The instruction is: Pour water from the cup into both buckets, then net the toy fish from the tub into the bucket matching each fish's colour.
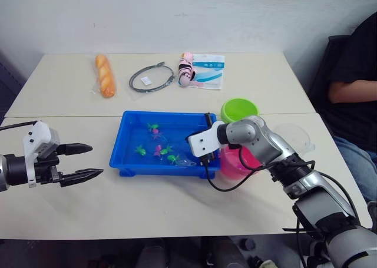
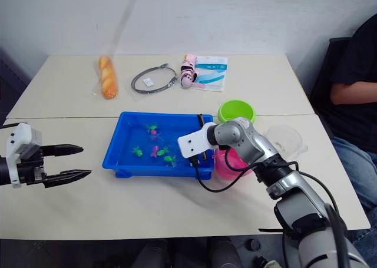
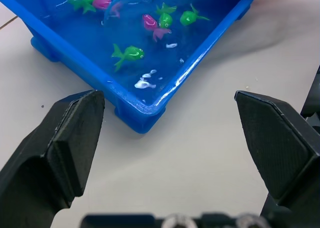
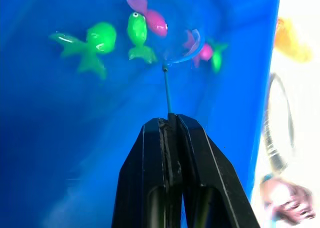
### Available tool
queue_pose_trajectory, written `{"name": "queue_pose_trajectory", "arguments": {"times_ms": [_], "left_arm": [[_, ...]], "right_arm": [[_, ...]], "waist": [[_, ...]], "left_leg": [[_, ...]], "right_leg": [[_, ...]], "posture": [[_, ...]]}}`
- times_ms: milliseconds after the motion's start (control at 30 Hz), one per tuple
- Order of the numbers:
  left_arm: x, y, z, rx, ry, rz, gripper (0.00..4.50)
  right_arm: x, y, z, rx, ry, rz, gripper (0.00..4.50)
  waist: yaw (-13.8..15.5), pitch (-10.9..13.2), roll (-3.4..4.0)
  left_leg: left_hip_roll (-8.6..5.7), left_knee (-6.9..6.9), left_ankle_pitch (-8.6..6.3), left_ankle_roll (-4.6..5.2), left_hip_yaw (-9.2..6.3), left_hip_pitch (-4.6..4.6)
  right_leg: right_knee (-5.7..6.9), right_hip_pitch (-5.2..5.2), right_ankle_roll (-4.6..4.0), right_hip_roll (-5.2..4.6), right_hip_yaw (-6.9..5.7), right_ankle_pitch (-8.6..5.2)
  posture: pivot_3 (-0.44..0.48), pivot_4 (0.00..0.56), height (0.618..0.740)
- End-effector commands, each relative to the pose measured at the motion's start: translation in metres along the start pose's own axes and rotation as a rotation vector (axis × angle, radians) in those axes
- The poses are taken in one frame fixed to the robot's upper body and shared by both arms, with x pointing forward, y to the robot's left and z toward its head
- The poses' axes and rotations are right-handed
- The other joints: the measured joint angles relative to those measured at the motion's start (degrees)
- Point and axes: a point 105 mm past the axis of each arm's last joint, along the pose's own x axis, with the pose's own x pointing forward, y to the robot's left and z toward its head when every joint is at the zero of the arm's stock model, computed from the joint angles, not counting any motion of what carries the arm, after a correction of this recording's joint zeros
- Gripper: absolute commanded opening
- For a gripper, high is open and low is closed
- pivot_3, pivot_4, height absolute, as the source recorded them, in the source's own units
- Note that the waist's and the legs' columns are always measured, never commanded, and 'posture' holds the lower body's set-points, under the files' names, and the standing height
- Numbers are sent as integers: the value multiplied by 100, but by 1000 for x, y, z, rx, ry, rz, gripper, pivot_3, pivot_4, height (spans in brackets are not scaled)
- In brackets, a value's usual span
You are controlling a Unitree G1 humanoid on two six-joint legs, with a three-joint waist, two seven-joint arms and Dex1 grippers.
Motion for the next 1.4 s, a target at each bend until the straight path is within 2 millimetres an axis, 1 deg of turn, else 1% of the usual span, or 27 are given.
{"name": "queue_pose_trajectory", "arguments": {"times_ms": [33,100,167,367,433,600,700,800,833,900,1000,1067,1133,1267,1333,1400], "left_arm": [[-1,2,5,27,-16,4,4478],[0,2,6,30,-17,2,4478],[1,2,6,32,-18,1,4478],[2,3,7,39,-24,-2,4478],[2,3,7,40,-26,-2,4478],[1,3,7,42,-27,0,4478],[0,4,7,42,-23,3,4478],[-2,3,7,43,-21,2,4478],[-3,3,8,43,-20,0,4478],[-4,1,8,34,-21,-8,4478],[-6,-1,8,28,-16,-19,4478],[-6,-3,7,26,-13,-25,4478],[-6,-2,7,29,-13,-19,4478],[-6,-1,8,37,-12,-11,4478],[-6,0,8,38,-12,-9,4478],[-7,0,8,40,-12,-6,4478]], "right_arm": [[-5,-2,20,139,-98,3,0],[-5,-1,21,253,-115,5,0],[-6,1,21,308,-114,10,0],[-7,4,11,228,-47,8,0],[-7,4,8,228,-37,8,0],[-9,8,14,400,-98,52,0],[-12,20,19,406,-102,126,0],[-12,3,13,326,-55,7,0],[-15,-3,10,294,-39,-25,0],[-22,-12,11,296,-51,-66,0],[-30,-25,18,316,-87,-110,0],[-32,-29,23,305,-98,-123,0],[-30,-31,31,291,-119,-123,0],[-19,-31,52,274,-176,-108,0],[-12,-27,58,273,-192,-91,0],[-4,-20,60,263,-190,-63,0]], "waist": [[-7,0,0],[-6,0,0],[5,0,0],[12,0,0],[4,0,0],[-1,0,0],[13,0,0],[7,0,0],[5,0,0],[5,0,0],[3,0,0],[6,0,0],[4,0,0],[-5,0,0],[-2,0,0],[3,0,0]], "left_leg": [[1,-1,0,0,0,0],[1,0,-1,2,0,0],[1,1,-1,2,0,0],[0,-3,-2,3,0,0],[0,-3,-2,3,-1,0],[1,-5,-2,3,1,0],[1,-5,-2,4,0,-1],[0,-4,-4,8,0,-2],[0,-4,-4,8,0,-1],[0,-6,-4,7,1,-2],[0,-9,-3,4,1,-2],[0,-10,-2,4,1,-2],[0,-10,-3,4,1,-2],[0,-11,-3,5,1,-2],[0,-11,-3,5,1,-3],[0,-10,-3,4,1,-3]], "right_leg": [[1,0,0,1,0,0],[1,-1,0,1,1,0],[1,-1,0,1,0,0],[-7,-1,0,-1,0,0],[-8,-2,0,-1,0,0],[-5,-4,0,0,1,0],[-6,-3,0,0,0,0],[-8,-3,0,-1,1,0],[-7,-4,0,-1,2,0],[-6,-7,-1,-1,2,0],[-8,-8,-1,-1,2,-1],[-8,-8,-1,-1,1,-1],[-8,-8,-1,-1,1,-1],[-7,-9,-2,-1,2,-1],[-6,-9,-1,-1,2,-1],[-6,-9,-2,-1,1,-1]], "posture": [[0,150,740],[0,150,740],[0,150,740],[0,150,740],[0,150,740],[0,150,740],[0,150,740],[0,150,740],[0,150,740],[0,150,740],[0,150,740],[0,150,740],[0,150,740],[0,150,740],[0,150,740],[0,150,740]]}}
